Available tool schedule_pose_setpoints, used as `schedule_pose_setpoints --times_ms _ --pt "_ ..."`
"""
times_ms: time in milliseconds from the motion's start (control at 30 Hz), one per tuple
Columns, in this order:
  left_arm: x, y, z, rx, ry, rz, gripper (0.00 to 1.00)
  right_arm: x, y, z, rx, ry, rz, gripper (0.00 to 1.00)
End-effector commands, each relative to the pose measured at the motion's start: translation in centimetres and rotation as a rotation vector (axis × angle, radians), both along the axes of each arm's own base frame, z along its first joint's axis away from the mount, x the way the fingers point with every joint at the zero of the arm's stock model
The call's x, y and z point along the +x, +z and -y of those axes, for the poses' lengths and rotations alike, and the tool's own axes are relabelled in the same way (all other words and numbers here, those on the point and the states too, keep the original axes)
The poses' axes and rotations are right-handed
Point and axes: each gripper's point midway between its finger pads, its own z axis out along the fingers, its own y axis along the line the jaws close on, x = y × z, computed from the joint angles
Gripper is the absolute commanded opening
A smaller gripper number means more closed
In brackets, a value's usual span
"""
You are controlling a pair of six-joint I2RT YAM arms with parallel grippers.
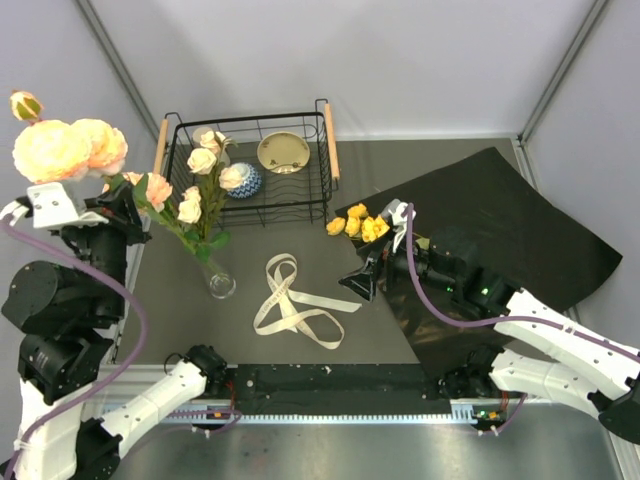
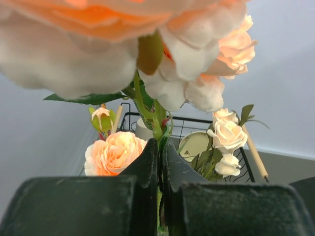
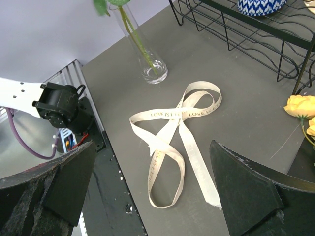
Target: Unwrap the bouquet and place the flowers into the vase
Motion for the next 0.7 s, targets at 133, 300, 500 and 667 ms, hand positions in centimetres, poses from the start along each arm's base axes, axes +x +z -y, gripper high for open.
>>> schedule_pose_setpoints --times_ms 133,300,500,667 --pt "1.2 -0.3 0.3 0.051 0.032 0.022 0.0 -0.1 2.5 -0.3 0.061 0.009 0.046 0.99" --pt "1.3 0.2 0.0 0.061 0.057 0.043 0.0 0.0 2.5 -0.3 0.058 0.007 0.046 0.99" --pt "1.4 1.2 0.0 0.063 0.063 0.065 0.0 0.2 2.5 -0.4 0.055 0.006 0.05 0.99" --pt "1.6 1.4 0.0 0.059 0.073 0.074 0.0 0.1 2.4 -0.5 0.052 0.012 0.045 0.99"
